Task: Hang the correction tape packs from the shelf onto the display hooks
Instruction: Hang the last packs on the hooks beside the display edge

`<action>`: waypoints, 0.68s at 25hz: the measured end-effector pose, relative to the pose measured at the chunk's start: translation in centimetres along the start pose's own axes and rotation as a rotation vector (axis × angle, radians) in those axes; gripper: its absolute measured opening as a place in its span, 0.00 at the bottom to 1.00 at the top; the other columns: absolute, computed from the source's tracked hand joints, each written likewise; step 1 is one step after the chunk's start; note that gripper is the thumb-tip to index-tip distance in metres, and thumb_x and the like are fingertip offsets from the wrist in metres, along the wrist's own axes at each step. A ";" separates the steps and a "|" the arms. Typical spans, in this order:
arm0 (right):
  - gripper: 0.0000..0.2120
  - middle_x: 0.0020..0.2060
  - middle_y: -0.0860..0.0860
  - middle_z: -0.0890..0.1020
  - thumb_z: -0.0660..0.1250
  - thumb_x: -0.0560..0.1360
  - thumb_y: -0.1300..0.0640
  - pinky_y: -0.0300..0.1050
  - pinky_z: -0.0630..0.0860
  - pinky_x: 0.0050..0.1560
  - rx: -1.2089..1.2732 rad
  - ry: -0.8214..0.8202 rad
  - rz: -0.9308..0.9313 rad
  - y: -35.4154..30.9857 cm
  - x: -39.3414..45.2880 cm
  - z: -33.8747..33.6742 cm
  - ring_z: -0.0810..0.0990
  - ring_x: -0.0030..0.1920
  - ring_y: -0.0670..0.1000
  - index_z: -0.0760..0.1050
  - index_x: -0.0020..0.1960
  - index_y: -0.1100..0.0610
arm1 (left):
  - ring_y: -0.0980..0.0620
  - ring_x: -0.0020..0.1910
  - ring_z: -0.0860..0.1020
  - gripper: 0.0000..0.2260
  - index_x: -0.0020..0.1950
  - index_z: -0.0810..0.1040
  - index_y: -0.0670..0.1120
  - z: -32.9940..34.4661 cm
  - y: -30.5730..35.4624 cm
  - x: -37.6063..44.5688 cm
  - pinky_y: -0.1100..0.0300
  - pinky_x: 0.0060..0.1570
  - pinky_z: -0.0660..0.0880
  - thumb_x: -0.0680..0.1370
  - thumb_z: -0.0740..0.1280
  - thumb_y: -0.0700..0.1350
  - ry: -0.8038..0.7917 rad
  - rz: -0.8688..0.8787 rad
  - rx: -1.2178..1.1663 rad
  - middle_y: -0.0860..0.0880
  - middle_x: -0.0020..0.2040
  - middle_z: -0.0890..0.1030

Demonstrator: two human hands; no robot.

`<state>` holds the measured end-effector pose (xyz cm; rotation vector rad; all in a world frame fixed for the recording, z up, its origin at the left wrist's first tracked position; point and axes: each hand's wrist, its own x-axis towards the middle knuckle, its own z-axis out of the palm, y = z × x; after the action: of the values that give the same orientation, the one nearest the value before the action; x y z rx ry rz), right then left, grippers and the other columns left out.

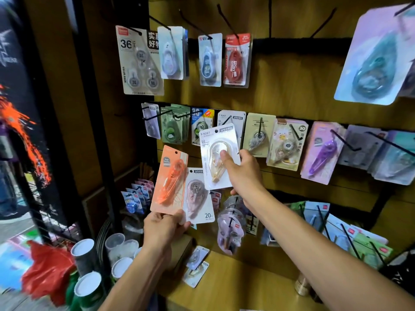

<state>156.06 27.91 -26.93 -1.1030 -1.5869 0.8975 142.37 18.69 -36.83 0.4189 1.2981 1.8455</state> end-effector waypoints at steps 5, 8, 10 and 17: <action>0.14 0.52 0.50 0.78 0.65 0.76 0.67 0.42 0.80 0.29 0.157 0.150 -0.138 1.1 0.5 0.0 0.81 0.46 0.49 0.67 0.54 0.51 | 0.43 0.47 0.81 0.10 0.56 0.77 0.38 -0.1 0.3 0.5 0.63 0.31 0.80 0.76 0.67 0.30 -0.010 0.009 -0.046 0.40 0.52 0.83; 0.16 0.58 0.51 0.77 0.60 0.76 0.71 0.42 0.83 0.38 0.055 0.162 -0.060 2.0 2.0 0.3 0.80 0.47 0.48 0.80 0.50 0.53 | 0.41 0.51 0.82 0.11 0.57 0.76 0.38 0.0 0.6 1.1 0.63 0.31 0.80 0.77 0.67 0.30 -0.012 0.016 -0.060 0.41 0.52 0.83; 0.20 0.60 0.50 0.74 0.59 0.76 0.72 0.46 0.83 0.49 0.092 0.132 0.057 2.3 3.9 0.5 0.78 0.44 0.46 0.79 0.60 0.55 | 0.41 0.51 0.82 0.12 0.59 0.76 0.38 0.0 0.8 1.5 0.63 0.31 0.80 0.76 0.67 0.30 -0.023 0.024 -0.059 0.42 0.51 0.83; 0.33 0.73 0.53 0.66 0.66 0.74 0.70 0.54 0.69 0.71 0.111 -0.108 0.276 3.0 10.5 1.6 0.69 0.68 0.54 0.64 0.76 0.53 | 0.45 0.45 0.83 0.15 0.60 0.75 0.37 -0.8 1.0 3.7 0.62 0.33 0.79 0.75 0.67 0.29 -0.025 0.030 -0.039 0.42 0.52 0.84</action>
<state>153.96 38.80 -27.02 -1.2306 -1.4722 1.2319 139.21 20.91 -36.93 0.4417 1.2427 1.8817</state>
